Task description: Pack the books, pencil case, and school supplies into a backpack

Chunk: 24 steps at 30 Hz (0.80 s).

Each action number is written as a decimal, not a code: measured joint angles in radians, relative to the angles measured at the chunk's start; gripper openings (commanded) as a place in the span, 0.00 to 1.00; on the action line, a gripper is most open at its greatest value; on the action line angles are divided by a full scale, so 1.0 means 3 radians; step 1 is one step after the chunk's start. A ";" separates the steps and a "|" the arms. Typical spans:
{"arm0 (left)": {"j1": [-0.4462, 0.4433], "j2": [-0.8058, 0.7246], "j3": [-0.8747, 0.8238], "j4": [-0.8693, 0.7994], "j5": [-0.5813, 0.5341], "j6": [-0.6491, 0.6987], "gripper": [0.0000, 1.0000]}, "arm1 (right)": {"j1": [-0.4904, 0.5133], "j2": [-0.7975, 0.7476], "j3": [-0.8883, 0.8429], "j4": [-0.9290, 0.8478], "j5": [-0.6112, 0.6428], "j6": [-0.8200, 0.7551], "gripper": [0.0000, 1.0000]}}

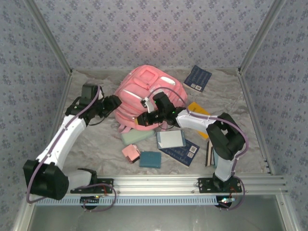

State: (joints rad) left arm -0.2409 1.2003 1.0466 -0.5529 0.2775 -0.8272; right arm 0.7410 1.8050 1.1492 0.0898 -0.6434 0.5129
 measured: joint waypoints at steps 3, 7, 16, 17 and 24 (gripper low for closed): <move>-0.0010 -0.0118 -0.0117 -0.0111 0.0028 0.0117 0.54 | 0.0038 0.0010 0.0081 -0.0114 0.0003 0.0074 0.22; -0.0013 -0.0130 -0.0202 -0.0193 0.0084 0.0257 0.54 | 0.0106 0.0095 0.0392 -0.0278 -0.0047 0.0153 0.35; -0.0015 -0.0136 -0.0301 -0.0253 0.0120 0.0371 0.54 | 0.0198 0.0108 0.0593 -0.0542 -0.0100 0.0107 0.38; -0.0017 -0.0136 -0.0301 -0.0254 0.0120 0.0395 0.54 | 0.0178 0.0107 0.0591 -0.0586 -0.0088 0.0094 0.38; -0.0354 0.0006 -0.0300 -0.0280 -0.0006 0.0679 0.53 | -0.0109 -0.0243 0.0388 -0.0781 0.0081 0.0057 0.39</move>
State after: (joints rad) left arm -0.3470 1.2022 0.9565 -0.6369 0.2756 -0.6235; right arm 0.7082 1.7321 1.2655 -0.1444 -0.6189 0.5301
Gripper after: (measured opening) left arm 0.532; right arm 0.384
